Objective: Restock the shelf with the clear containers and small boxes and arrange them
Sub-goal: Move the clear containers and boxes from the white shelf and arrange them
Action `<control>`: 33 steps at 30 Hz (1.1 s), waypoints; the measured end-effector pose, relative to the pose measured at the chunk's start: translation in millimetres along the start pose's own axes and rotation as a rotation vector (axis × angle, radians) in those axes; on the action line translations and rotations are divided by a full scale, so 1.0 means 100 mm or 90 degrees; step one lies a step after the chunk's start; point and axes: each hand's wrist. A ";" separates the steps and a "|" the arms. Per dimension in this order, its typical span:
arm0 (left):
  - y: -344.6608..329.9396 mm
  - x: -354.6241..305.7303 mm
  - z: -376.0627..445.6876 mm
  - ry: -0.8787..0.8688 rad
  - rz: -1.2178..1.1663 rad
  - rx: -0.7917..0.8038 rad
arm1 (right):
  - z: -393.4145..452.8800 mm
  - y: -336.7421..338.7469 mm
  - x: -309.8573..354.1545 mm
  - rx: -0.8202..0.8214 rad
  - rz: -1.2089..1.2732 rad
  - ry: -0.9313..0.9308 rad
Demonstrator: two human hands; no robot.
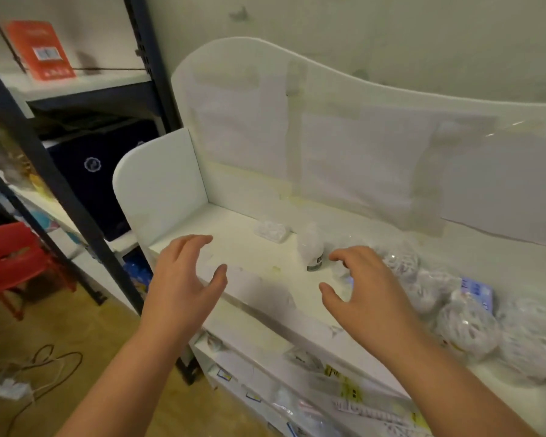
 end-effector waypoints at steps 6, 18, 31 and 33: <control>-0.48 0.23 0.68 -0.078 -0.032 0.034 | 0.44 -0.24 -0.08 -0.013 -0.068 -0.042; -1.71 0.22 1.83 -0.349 -0.081 0.182 | 1.07 -0.92 -0.16 0.044 -0.252 -0.213; -1.95 0.32 2.21 -0.532 0.052 0.203 | 1.16 -1.19 -0.25 -0.044 -0.198 -0.222; -1.94 0.34 2.23 -0.547 0.053 0.206 | 1.15 -1.21 -0.23 -0.056 -0.188 -0.224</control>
Point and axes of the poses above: each hand's wrist, its own z-axis towards the middle knuckle, its own y-axis out of the back of the hand, x = y × z, and after that the axes turned 15 degrees about z, right-handed
